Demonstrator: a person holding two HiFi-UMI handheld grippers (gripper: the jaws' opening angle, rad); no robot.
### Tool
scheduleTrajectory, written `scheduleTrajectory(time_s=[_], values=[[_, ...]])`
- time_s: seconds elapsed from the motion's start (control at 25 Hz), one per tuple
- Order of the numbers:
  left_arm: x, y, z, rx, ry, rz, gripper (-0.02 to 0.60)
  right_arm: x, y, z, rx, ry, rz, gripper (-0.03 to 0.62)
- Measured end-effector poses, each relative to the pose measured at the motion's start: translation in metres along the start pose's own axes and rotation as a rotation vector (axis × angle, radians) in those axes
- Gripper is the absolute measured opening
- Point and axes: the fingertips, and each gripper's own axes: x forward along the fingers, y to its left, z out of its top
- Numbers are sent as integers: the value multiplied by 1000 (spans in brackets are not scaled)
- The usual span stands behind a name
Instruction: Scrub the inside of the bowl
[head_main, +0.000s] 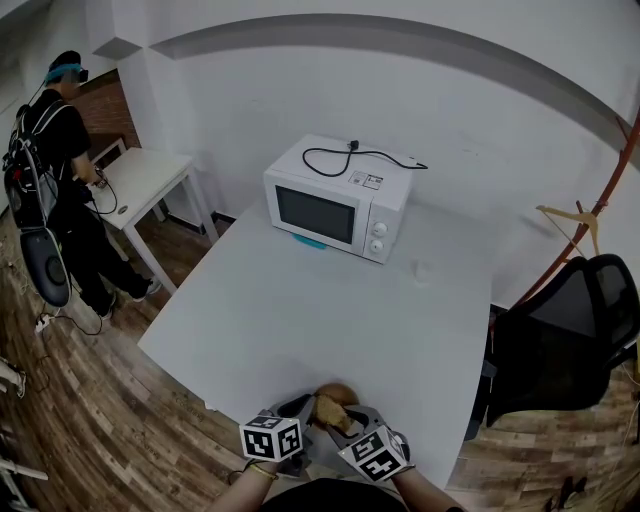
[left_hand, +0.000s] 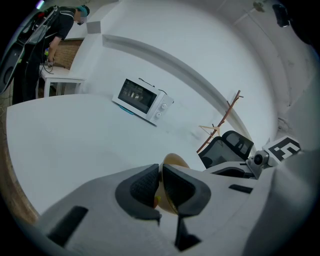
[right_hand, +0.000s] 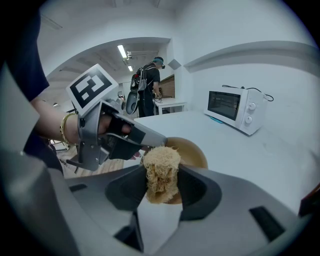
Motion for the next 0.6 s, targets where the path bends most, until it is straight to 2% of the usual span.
scheduleTrajectory(time_s=[0.2,0.6], values=[[1,1,-3,4,9,-3,35,-3,-3,-7,-1,16,11,174],[1,9,-10,-13,21,11,36,-7,-23,-16,34,33,-47,175]])
